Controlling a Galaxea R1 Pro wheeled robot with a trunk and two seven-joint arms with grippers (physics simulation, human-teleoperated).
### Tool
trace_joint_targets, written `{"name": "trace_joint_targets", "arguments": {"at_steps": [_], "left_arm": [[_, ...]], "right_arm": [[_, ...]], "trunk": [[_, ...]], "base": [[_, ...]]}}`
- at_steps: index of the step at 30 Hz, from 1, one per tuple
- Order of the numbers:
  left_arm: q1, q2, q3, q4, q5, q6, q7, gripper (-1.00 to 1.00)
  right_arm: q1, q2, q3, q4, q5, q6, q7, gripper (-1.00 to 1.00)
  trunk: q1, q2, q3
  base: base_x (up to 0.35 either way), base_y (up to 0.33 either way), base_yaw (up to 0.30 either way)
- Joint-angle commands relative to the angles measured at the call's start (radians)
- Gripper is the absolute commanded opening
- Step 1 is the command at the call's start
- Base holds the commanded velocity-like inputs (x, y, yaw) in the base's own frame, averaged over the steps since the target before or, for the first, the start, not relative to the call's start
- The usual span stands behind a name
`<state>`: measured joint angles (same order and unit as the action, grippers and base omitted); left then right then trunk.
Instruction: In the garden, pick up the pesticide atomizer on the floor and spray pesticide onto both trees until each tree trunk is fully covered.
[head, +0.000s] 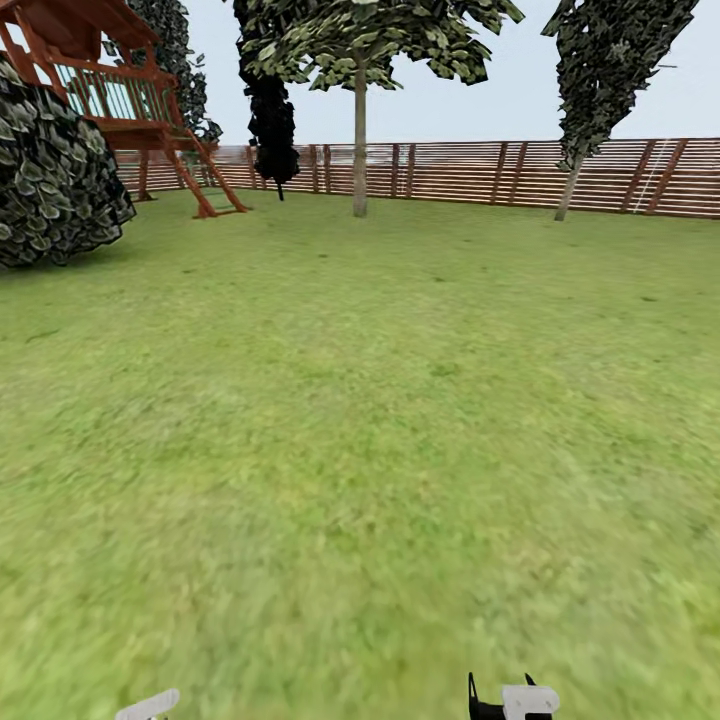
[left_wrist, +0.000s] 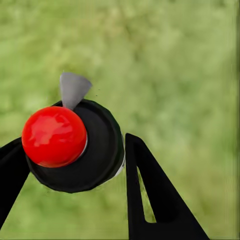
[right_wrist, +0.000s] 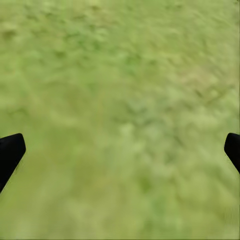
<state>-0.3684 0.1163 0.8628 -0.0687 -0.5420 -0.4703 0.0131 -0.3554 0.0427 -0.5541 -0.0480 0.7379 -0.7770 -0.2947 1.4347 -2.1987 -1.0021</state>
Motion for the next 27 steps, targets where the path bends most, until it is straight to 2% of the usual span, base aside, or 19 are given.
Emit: {"name": "trace_joint_targets", "arguments": {"at_steps": [1,27], "left_arm": [[-0.001,0.000,0.008,0.001,-0.010,-0.004,0.001,-1.00],[0.000,0.000,0.008,0.001,-0.010,-0.004,0.001,-1.00]], "right_arm": [[0.000,0.000,-0.004,0.000,0.011,-0.001,-0.008,1.00],[0.001,0.000,-0.004,0.000,0.011,-0.001,-0.008,1.00]], "trunk": [[0.000,0.000,-0.001],[0.000,0.000,-0.001]], "base": [[0.338,0.000,-0.006],[0.338,0.000,0.000]]}}
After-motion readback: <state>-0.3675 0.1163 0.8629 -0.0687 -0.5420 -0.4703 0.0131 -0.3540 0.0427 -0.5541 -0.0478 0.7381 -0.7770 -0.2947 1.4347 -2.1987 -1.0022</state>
